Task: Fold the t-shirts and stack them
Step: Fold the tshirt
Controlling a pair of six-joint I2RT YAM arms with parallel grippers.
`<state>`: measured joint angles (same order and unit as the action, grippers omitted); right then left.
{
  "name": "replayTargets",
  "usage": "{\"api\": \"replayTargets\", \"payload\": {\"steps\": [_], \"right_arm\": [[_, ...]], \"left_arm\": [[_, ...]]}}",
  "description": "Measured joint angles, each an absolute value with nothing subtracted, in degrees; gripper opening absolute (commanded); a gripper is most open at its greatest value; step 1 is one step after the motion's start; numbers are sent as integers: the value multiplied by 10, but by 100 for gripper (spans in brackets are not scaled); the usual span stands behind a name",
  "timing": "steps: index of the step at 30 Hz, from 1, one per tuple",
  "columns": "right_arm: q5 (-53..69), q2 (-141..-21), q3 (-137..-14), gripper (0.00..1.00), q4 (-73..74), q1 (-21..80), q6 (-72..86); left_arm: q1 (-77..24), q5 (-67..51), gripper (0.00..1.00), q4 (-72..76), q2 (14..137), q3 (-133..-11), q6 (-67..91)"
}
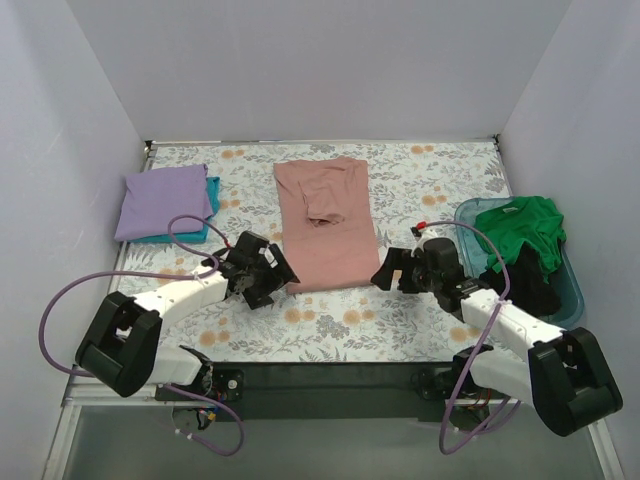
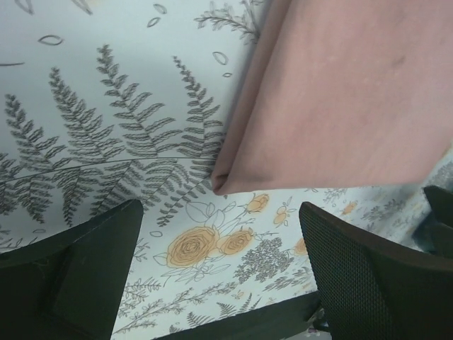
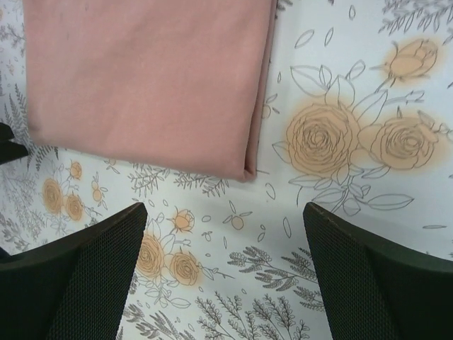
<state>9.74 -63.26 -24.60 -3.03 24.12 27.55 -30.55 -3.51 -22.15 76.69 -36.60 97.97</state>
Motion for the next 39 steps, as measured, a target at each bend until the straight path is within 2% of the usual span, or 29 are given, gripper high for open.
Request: {"api": "replayTargets", "payload": {"steps": [4,7,8,10,11,12,16,19,21,23,24,25,28,34,39], "right_arm": [[118,-636,-206,94,-73,241,302],[123,-660,-205,89,-103,241,314],[124,-669,-205,85,-112,241,316],[124,-687,-205,77,-129,241,320],[124,-694,-205,69,-137,241,322],[124,-701,-205,66,-144,241,325],[127,-731,-205,53,-174,241,335],[132,-753,-206,51,-197,241,344],[136,-769,-209,45,-215,241,346],[139,-783,-211,37,-228,241,351],[139,-789,-213,33,-232,241,353],[140,-794,-213,25,-236,241,356],[142,-802,-213,17,-238,241,358],[163,-798,-211,11,-224,241,357],[170,-733,-192,8,-147,250,359]], "left_arm": [[-305,-60,84,-190,761,-354,977],[-305,-69,70,-170,771,-350,976],[-305,-70,62,-162,778,-350,976],[-305,-78,54,-147,795,-352,979],[-305,-80,51,-140,802,-353,979],[-305,-84,45,-133,809,-354,980],[-305,-89,39,-117,827,-357,981],[-305,-89,31,-113,833,-357,981],[-305,-89,28,-111,839,-360,981],[-305,-91,17,-108,848,-364,981],[-305,-90,8,-105,853,-365,980],[-305,-91,0,-103,858,-366,980],[-305,-96,0,-97,863,-367,981],[-305,-102,0,-93,856,-361,968],[-313,-120,0,-105,763,-284,964]]}}
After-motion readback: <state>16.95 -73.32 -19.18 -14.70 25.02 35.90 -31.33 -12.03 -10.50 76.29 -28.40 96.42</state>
